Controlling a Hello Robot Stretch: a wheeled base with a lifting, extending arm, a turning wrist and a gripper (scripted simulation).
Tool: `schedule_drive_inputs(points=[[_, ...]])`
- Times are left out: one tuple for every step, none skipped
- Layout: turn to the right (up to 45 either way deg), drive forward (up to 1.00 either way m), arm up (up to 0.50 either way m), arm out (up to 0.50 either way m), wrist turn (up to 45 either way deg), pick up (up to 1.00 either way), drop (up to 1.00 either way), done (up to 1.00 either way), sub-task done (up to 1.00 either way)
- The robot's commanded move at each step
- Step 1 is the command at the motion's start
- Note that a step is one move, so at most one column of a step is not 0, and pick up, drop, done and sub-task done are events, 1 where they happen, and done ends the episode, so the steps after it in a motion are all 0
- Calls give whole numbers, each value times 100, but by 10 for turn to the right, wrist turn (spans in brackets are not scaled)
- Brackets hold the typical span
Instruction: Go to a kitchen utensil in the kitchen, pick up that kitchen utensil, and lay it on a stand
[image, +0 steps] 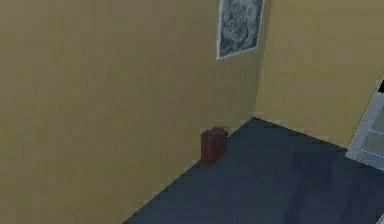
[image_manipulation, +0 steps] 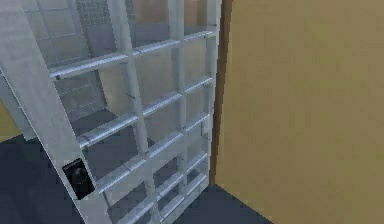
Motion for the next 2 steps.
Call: schedule_drive_inputs(points=[[-30,0,0,0,0,0,0,0,0],[0,40,0,0,0,0,0,0,0]])
